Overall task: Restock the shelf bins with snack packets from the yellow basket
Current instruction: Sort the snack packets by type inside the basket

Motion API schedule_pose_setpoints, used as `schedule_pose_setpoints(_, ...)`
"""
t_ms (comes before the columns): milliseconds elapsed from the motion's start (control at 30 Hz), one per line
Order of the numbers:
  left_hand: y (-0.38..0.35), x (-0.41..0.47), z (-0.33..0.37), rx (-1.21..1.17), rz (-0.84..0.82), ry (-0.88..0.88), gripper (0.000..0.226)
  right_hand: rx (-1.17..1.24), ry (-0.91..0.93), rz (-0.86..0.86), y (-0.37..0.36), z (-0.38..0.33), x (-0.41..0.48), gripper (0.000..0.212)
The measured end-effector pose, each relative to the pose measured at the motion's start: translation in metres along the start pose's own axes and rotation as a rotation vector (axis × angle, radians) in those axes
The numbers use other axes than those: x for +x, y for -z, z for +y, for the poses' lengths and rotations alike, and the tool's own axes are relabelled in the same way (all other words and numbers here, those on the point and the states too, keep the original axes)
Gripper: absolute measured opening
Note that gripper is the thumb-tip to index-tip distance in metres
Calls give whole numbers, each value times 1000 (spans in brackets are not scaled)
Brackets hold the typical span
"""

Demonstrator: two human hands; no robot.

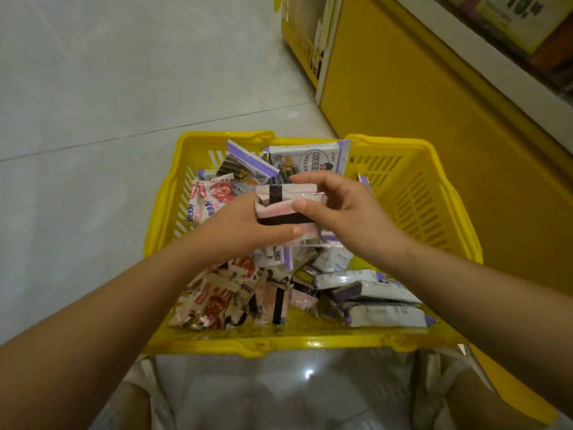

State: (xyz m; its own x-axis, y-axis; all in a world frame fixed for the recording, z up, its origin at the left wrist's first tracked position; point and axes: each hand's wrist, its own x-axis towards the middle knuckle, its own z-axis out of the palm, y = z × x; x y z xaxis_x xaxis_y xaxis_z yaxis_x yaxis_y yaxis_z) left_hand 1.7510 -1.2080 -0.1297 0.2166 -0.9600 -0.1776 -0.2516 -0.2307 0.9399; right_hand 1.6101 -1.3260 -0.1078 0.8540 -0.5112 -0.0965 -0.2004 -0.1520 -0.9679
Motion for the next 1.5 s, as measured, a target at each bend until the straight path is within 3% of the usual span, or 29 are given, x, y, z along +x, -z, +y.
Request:
schedule_pose_setpoints(133, 33, -9, -6, 189, 291, 60, 53, -103, 70, -11, -11, -1, 18, 47)
schedule_pose_setpoints(233, 54, -16, -16, 409, 616, -24, 47, -155, 52, -10, -11, 4, 29, 46)
schedule_pose_setpoints(300, 64, -19, -26, 632, 700, -97, 52, -205, 29, -5, -13, 9, 35, 45)
schedule_pose_setpoints(333, 67, -21, -31, 785, 660, -72, 61, -227, 17, -9, -14, 12, 38, 45)
schedule_pose_setpoints(433, 67, -25, -44, 1181, 313, 143, 90, -323, -35, -69, -20, 21, 43, 47)
schedule_pose_setpoints(533, 65, -25, -55, 1344, 140, 216, 82, -374, -88, -153, -20, 29, 43, 44)
schedule_pose_setpoints(600, 64, -22, -54, 1339, 152, 237, 76, -380, -78, -129, -16, 33, 41, 37)
schedule_pose_setpoints(667, 60, -19, -49, 1288, 232, 199, 74, -396, -38, 7, -6, 36, 40, 25)
schedule_pose_setpoints(833, 37, -4, -26, 1215, 411, -148, 54, -562, -54, 384, 41, 63, 38, 16)
schedule_pose_setpoints(900, 20, 4, -21, 1224, 338, -217, 45, -779, -137, 352, 63, 80, 38, 31)
schedule_pose_setpoints(967, 1, 13, -22, 1201, 244, -234, 40, -976, -269, 188, 77, 96, 37, 61)
schedule_pose_setpoints(1033, -16, 23, -26, 1185, 159, -256, 38, -1092, -344, 81, 82, 109, 38, 75)
schedule_pose_setpoints(1167, -41, 44, -33, 1172, 76, -313, 40, -1211, -296, 31, 85, 121, 44, 78)
schedule_pose_setpoints(1333, -49, 71, -48, 1190, 16, -211, 65, -1103, -289, -1, 99, 121, 42, 86)
schedule_pose_setpoints(1500, -48, 89, -58, 1215, 72, -230, 68, -1257, -232, 95, 93, 121, 35, 86)
